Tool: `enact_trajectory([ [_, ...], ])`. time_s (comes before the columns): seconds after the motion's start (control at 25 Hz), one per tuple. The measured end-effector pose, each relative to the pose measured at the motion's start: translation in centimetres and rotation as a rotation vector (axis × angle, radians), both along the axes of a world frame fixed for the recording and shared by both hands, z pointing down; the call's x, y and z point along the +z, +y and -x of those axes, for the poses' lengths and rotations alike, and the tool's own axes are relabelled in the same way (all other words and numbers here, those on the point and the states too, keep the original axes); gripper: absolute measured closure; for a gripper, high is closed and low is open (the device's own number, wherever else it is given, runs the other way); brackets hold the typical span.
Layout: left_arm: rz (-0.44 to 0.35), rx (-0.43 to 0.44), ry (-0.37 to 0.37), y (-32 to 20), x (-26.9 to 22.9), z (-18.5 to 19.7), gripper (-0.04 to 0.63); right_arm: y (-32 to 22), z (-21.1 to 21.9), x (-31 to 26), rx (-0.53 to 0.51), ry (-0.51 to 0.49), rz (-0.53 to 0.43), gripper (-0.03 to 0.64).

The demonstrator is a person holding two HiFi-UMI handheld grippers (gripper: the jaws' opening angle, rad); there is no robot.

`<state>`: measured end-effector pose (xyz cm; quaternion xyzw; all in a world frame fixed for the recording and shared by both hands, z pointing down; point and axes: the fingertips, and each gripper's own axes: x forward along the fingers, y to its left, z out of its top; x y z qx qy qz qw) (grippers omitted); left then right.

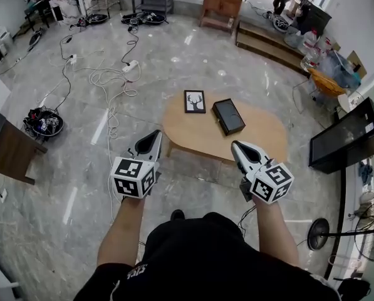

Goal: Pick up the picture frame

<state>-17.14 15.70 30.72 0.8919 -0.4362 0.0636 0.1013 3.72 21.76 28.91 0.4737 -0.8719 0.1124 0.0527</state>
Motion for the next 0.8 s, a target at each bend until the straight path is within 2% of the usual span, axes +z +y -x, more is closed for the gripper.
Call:
enact_trajectory([
  [0.16,0.008,0.004,0.007,-1.3,0.6,0.5,0.586,-0.6,0.4,1.5,0.008,-0.001,0.027,0.612],
  [0.44,0.029,0.021,0.000,-4.2,1.4,-0.6,0.586,-3.5,-1.6,2.9,0.046,-0.028,0.068,0.612],
  [0.8,0.070,0.021,-0.035,-12.6,3.1,-3.3,0.586,-12.8,-3.9,5.3,0.029,-0.080,0.100,0.611],
])
